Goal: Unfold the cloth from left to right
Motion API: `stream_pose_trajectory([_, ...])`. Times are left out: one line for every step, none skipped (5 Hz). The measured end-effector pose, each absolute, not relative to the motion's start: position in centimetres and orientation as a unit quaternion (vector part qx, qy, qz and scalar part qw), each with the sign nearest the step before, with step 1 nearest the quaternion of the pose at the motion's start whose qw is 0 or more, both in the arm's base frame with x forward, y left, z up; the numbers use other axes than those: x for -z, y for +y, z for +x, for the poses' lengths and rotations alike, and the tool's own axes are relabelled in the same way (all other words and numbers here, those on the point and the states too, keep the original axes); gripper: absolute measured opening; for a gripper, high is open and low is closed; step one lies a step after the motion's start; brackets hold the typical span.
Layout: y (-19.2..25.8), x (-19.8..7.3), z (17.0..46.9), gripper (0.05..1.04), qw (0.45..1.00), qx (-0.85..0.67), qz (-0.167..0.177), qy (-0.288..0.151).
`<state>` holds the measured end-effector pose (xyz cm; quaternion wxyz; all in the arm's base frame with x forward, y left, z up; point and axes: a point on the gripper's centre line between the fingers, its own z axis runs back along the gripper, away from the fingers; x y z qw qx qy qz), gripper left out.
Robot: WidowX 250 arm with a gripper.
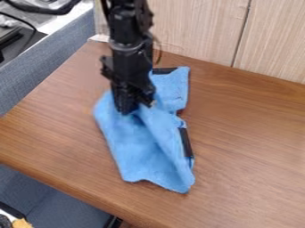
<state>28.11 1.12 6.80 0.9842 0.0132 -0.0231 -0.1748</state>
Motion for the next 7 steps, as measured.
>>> stream_pose_trajectory([-1.7,-8.9,29.9,0.086,0.977,0.209,0.002,-0.046])
stream_pose_trajectory([-4.4,-10.5,31.5,0.085,0.968,0.244,-0.004,-0.065])
stream_pose_trajectory([-8.3,-9.3,33.7,0.085,0.954,0.294,-0.005,-0.054])
stream_pose_trajectory([-11.1,-7.7,34.9,0.086,0.942,0.334,0.000,-0.041])
stream_pose_trajectory([-13.2,-4.8,35.6,0.085,0.928,0.371,0.006,-0.016])
stream_pose_trajectory([-14.3,-2.2,35.6,0.085,0.917,0.399,0.006,0.002])
stream_pose_trajectory([-14.6,-1.8,35.9,0.118,0.912,0.410,0.005,0.005])
